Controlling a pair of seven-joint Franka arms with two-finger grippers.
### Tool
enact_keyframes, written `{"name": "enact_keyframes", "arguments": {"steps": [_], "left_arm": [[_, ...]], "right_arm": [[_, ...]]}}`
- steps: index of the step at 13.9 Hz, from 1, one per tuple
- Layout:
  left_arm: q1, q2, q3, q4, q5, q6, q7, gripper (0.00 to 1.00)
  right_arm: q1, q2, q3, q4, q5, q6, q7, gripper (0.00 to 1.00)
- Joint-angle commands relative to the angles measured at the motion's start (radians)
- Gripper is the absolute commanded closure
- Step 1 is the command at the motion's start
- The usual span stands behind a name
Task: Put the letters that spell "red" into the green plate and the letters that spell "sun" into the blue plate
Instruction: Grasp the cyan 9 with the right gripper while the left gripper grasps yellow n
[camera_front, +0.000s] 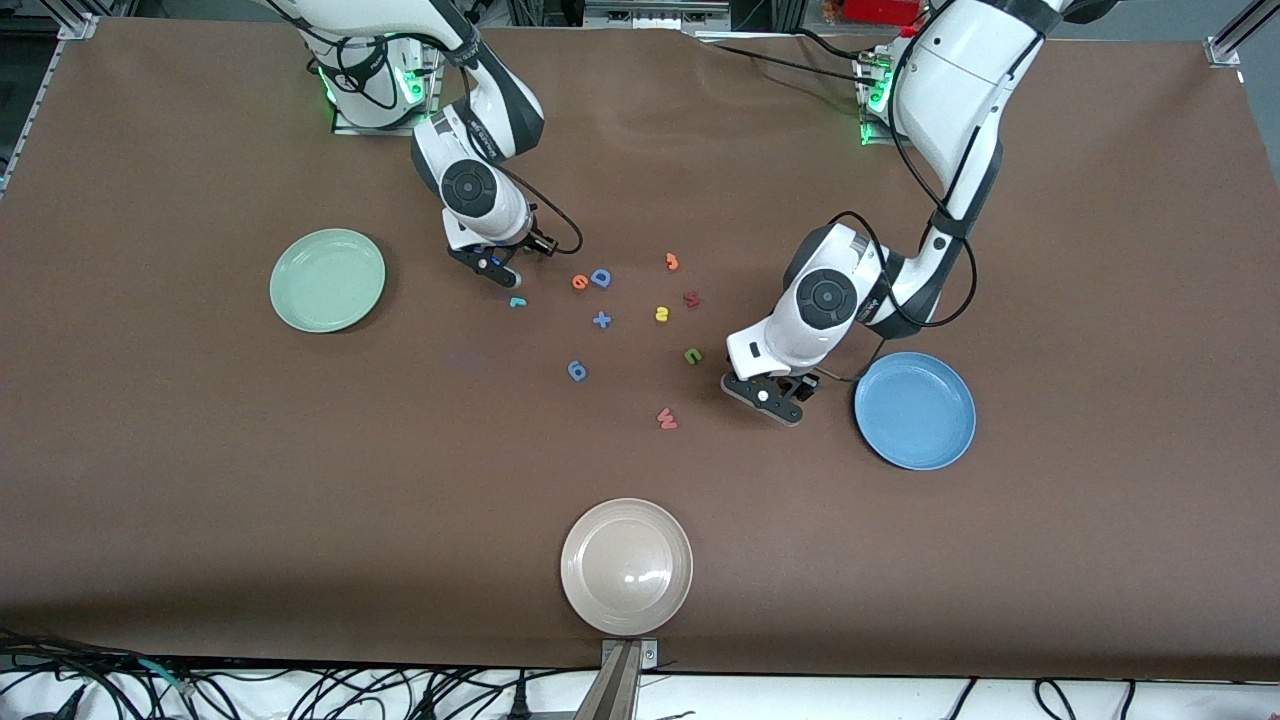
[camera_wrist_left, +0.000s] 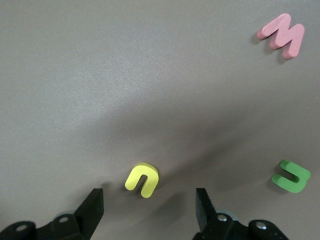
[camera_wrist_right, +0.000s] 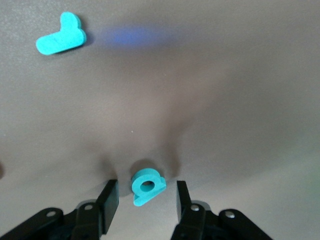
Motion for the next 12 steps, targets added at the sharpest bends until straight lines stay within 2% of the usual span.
{"name": "enact_keyframes", "arguments": {"steps": [1, 3, 4, 8, 12], "left_arm": [[-0.019, 0.017, 0.009, 0.016, 0.069, 0.008, -0.006, 0.27], [-0.02, 0.017, 0.009, 0.017, 0.113, 0.008, -0.008, 0.52], [-0.022, 0.018, 0.009, 0.017, 0.114, 0.008, -0.015, 0.54], [-0.037, 0.04, 0.012, 0.029, 0.119, 0.008, -0.022, 0.54], [-0.034, 0.038, 0.012, 0.032, 0.2, 0.008, -0.038, 0.53]], "right_arm": [[0.002, -0.024, -0.001, -0.021, 0.005, -0.008, -0.001, 0.46], [0.002, -0.024, -0.001, -0.023, 0.005, -0.008, -0.001, 0.46], [0.002, -0.021, -0.001, -0.023, 0.005, -0.008, -0.001, 0.46], [0.002, -0.014, -0.001, -0.023, 0.008, -0.005, -0.001, 0.47], [0.002, -0.005, -0.001, -0.023, 0.008, 0.004, 0.0, 0.47]]}}
